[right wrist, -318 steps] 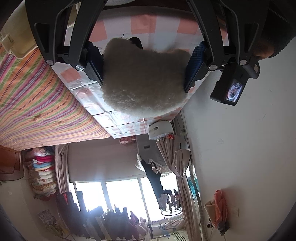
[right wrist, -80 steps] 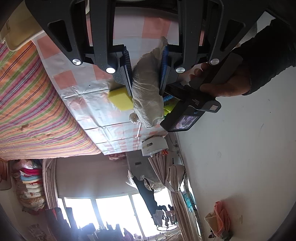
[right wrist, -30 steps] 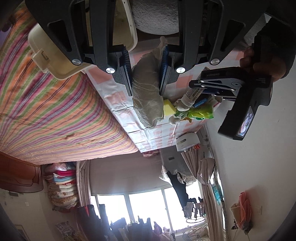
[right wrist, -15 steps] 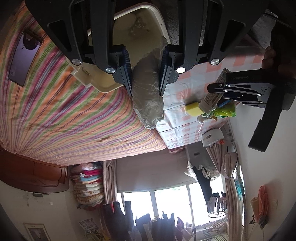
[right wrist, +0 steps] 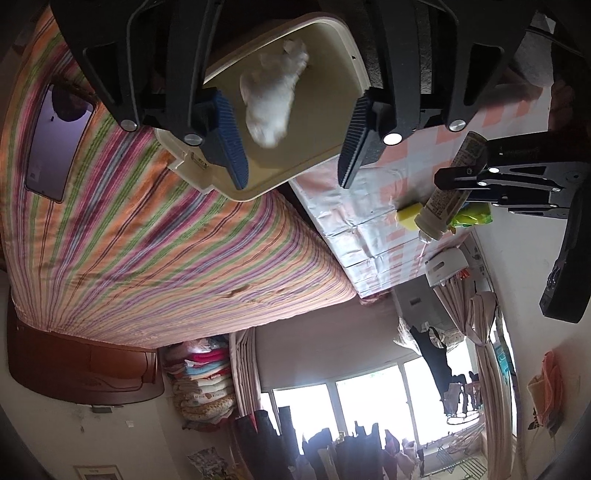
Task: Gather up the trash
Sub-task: 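Move the pill tube over the cream bin and open the left tool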
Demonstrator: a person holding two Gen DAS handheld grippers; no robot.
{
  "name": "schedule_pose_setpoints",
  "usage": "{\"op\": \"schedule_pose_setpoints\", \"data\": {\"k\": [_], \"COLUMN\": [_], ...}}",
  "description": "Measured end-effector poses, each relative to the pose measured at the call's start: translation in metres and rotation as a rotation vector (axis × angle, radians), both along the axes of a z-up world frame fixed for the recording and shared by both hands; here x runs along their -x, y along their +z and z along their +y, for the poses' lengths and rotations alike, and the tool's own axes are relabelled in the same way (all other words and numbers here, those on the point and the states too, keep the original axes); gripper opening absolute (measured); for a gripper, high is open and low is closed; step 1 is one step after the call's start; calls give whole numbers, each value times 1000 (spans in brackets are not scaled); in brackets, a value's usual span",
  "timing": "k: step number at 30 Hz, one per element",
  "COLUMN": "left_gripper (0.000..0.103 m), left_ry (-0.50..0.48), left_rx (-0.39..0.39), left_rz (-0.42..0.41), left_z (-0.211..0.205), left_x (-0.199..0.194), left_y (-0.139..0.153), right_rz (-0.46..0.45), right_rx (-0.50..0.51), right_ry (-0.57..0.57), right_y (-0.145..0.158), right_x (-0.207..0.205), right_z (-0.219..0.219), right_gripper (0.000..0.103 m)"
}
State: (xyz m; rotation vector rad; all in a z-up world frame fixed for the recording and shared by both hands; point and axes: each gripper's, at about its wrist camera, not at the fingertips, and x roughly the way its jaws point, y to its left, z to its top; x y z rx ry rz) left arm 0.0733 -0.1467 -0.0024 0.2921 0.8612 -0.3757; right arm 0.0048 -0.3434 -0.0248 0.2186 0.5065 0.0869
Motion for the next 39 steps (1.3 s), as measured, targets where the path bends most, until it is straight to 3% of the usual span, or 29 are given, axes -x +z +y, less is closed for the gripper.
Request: {"op": "schedule_pose_setpoints", "data": {"k": [7, 35, 37, 39], "left_gripper": [28, 29, 33, 54], "left_ry": [-19, -196, -207, -207], "left_rx": [-1, -71, -67, -67], "left_rz": [11, 150, 161, 171], "left_z": [-10, -83, -86, -88], "left_x": [-3, -24, -23, -23], "left_y": [-2, -45, -46, -46], "right_rz": [-17, -71, -72, -72], "right_rx": [22, 47, 44, 42], "right_ry": [-36, -178, -181, -180], "right_y": [7, 21, 20, 20], "right_x": [0, 23, 24, 24], "right_z": [-6, -48, -49, -49], "right_gripper": [68, 70, 70, 70]}}
